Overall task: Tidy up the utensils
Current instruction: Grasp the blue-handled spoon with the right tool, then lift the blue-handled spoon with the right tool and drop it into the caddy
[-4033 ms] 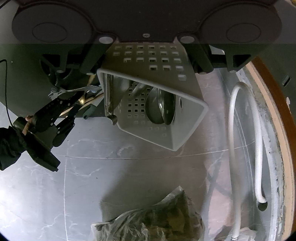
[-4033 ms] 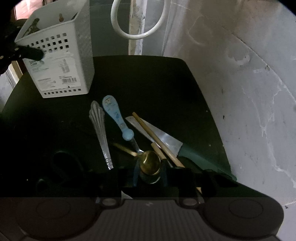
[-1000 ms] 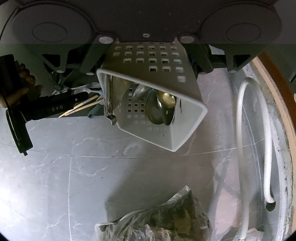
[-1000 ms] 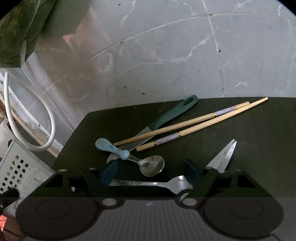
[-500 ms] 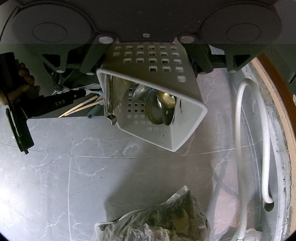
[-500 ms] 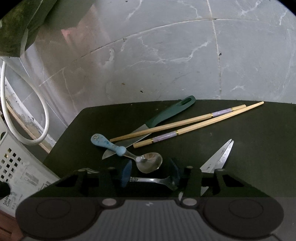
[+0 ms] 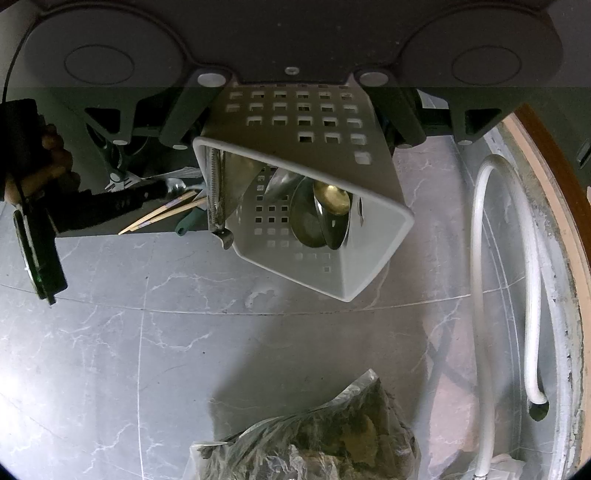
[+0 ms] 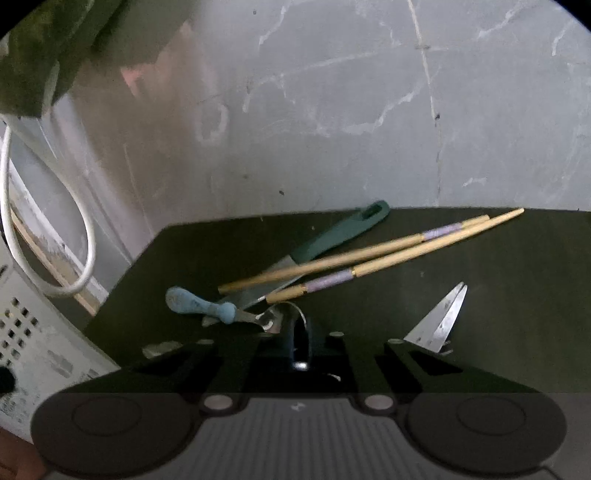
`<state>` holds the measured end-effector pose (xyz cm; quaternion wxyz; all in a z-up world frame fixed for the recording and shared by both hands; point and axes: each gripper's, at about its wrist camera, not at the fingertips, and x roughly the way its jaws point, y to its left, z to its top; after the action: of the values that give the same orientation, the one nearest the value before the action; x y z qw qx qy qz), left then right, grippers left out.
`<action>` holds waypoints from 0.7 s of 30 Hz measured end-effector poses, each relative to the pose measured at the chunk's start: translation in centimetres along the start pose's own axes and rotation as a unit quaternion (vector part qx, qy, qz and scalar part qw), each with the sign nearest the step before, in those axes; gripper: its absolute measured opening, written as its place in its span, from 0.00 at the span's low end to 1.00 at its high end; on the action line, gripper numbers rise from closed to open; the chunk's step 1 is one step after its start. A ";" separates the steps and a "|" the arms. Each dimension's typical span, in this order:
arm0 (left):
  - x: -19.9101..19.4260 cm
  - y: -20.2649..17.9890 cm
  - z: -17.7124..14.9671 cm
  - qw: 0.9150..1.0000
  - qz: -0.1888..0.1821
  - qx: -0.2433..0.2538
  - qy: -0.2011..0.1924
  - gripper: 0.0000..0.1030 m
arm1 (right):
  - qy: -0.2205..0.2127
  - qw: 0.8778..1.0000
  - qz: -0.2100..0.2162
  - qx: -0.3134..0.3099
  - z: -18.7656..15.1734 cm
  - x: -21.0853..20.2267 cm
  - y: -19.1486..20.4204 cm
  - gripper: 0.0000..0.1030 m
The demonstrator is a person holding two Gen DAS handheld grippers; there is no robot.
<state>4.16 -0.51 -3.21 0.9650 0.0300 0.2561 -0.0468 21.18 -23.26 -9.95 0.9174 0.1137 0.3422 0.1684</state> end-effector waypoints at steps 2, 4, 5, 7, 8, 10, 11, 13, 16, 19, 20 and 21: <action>0.0 0.1 0.0 1.000 -0.001 0.000 0.000 0.74 | -0.015 1.000 0.001 -0.003 0.7 -0.8 0.2 0.02; 0.0 0.2 0.0 1.000 -0.003 0.000 -0.002 0.74 | -0.030 1.000 0.002 -0.008 1.5 -1.7 0.7 0.01; 0.0 0.2 0.0 1.000 -0.004 0.000 -0.002 0.74 | -0.037 0.999 -0.001 -0.015 2.0 -2.1 0.9 0.01; 0.1 0.3 0.0 1.000 -0.005 0.000 -0.003 0.74 | -0.048 0.998 -0.006 -0.032 2.9 -2.9 1.6 0.01; 0.2 0.3 0.0 1.000 -0.006 0.000 -0.004 0.74 | -0.054 0.998 -0.006 -0.039 3.3 -3.4 1.9 0.01; 0.2 0.4 -0.1 1.000 -0.010 0.001 -0.006 0.74 | -0.063 0.996 -0.009 -0.055 4.2 -4.4 2.6 0.01; 0.2 0.5 -0.1 1.000 -0.011 0.000 -0.007 0.74 | -0.067 0.996 -0.012 -0.064 4.7 -5.0 3.0 0.01; 0.4 0.6 -0.1 1.000 -0.014 0.001 -0.010 0.74 | -0.073 0.994 -0.015 -0.082 5.6 -6.1 3.9 0.01; 0.6 0.6 -0.1 1.000 -0.020 0.003 -0.014 0.74 | -0.090 0.989 -0.007 -0.115 6.8 -9.1 5.7 0.01; 1.0 0.5 0.0 0.999 -0.026 0.006 -0.018 0.74 | -0.117 0.978 0.016 -0.175 8.3 -13.2 8.3 0.01; 1.0 0.4 0.0 0.999 -0.028 0.007 -0.020 0.74 | -0.125 0.971 0.024 -0.201 8.7 -14.5 9.4 0.01; 1.1 0.3 0.0 0.999 -0.030 0.008 -0.021 0.74 | -0.133 0.964 0.033 -0.227 9.1 -15.6 10.5 0.01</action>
<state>5.17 -0.25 -3.76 0.9681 0.0288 0.2362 -0.0786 13.74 -20.56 9.39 0.9504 -0.0648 0.1662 0.2547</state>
